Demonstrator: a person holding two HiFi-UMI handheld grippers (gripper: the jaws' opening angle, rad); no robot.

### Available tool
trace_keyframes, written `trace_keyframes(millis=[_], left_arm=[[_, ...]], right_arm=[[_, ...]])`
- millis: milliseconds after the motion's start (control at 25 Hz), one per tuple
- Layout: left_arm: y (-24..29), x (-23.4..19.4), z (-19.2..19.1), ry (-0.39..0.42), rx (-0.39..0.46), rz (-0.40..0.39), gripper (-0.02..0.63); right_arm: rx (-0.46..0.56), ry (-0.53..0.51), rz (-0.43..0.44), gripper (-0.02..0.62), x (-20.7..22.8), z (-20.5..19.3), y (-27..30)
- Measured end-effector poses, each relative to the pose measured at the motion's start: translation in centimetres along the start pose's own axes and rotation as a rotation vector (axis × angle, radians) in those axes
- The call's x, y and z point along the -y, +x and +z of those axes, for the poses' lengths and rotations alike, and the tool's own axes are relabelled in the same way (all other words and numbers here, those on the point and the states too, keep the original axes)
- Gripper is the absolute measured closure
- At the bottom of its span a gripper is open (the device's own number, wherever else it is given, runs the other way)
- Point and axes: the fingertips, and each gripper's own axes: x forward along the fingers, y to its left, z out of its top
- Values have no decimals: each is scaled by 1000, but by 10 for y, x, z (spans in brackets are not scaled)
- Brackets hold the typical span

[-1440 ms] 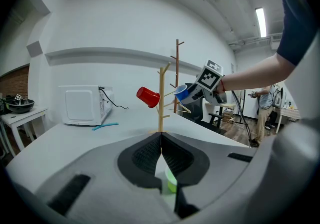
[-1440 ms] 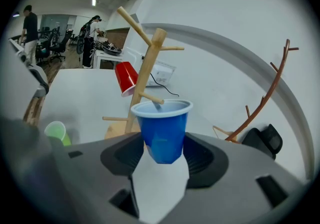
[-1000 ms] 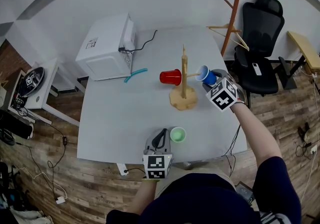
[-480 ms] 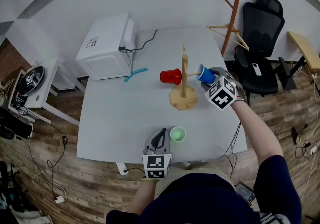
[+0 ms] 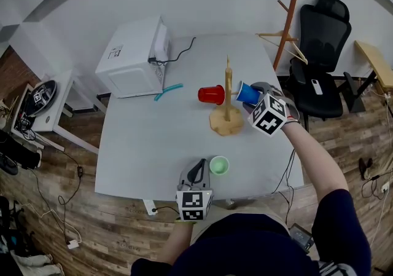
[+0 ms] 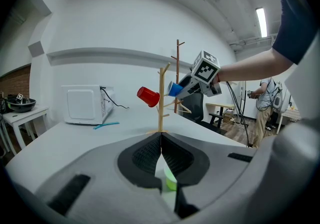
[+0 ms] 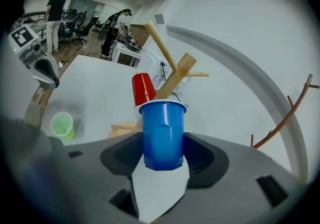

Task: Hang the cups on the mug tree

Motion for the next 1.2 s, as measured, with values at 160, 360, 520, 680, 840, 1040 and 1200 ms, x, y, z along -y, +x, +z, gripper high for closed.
trace_keyframes(millis=[160, 360, 520, 680, 840, 1040, 1200], left_arm=[[-1, -1, -1, -3, 4, 9, 586], [-5, -3, -1, -4, 6, 13, 586], [-6, -2, -2, -5, 5, 19, 586], [-7, -3, -3, -8, 6, 24, 586], [-8, -3, -4, -10, 6, 22, 586], [-8, -3, -3, -7, 10, 19, 586], [-7, -2, -4, -5, 6, 15, 586]], right_arm=[[18, -5, 6, 336, 0, 7, -1], [25, -24, 21, 336, -3, 16, 0], [26, -40, 32, 336, -7, 19, 2], [19, -62, 36, 336, -9, 20, 5], [13, -71, 44, 336, -9, 21, 5], [25, -66, 51, 336, -10, 23, 3], [35, -66, 42, 334, -9, 25, 0]])
